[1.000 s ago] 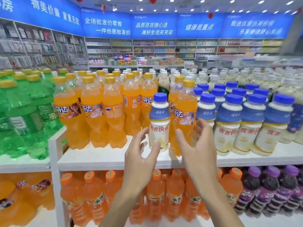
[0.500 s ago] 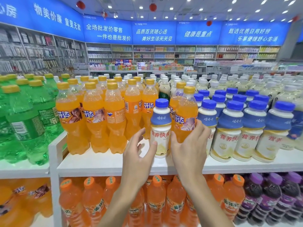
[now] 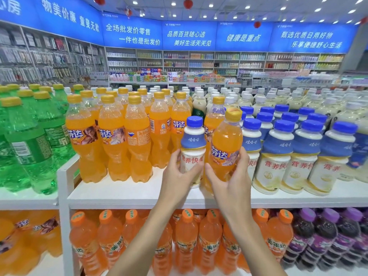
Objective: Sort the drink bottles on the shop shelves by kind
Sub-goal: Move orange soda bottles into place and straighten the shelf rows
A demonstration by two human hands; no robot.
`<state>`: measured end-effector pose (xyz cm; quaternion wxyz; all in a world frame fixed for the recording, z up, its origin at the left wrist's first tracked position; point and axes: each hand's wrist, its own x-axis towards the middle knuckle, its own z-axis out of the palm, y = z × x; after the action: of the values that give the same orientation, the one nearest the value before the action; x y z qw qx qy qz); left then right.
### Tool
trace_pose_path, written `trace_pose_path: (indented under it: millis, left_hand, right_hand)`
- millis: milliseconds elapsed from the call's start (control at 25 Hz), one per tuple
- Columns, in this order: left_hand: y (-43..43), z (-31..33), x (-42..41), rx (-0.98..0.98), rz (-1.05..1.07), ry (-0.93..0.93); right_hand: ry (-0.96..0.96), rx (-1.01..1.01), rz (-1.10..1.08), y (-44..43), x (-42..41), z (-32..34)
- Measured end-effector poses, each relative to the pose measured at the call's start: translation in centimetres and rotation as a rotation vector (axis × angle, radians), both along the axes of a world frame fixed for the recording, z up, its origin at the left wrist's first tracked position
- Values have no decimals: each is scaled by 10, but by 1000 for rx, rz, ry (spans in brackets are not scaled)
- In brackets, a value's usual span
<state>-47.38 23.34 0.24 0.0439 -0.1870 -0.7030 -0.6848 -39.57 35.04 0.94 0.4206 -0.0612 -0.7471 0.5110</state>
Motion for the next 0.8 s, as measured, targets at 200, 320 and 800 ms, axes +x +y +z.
trace_pose_path:
  millis: [200,320,800]
  left_hand:
    - [17,-10,-8,23,17,-4]
    - [17,-10,-3,39,31,7]
    - [-35,-16,72,181,-18,-110]
  right_hand:
    - [100,-146,171,8,20,2]
    - [118,-228,263,12,29,6]
    - [-3,-360,532,12,42,-5]
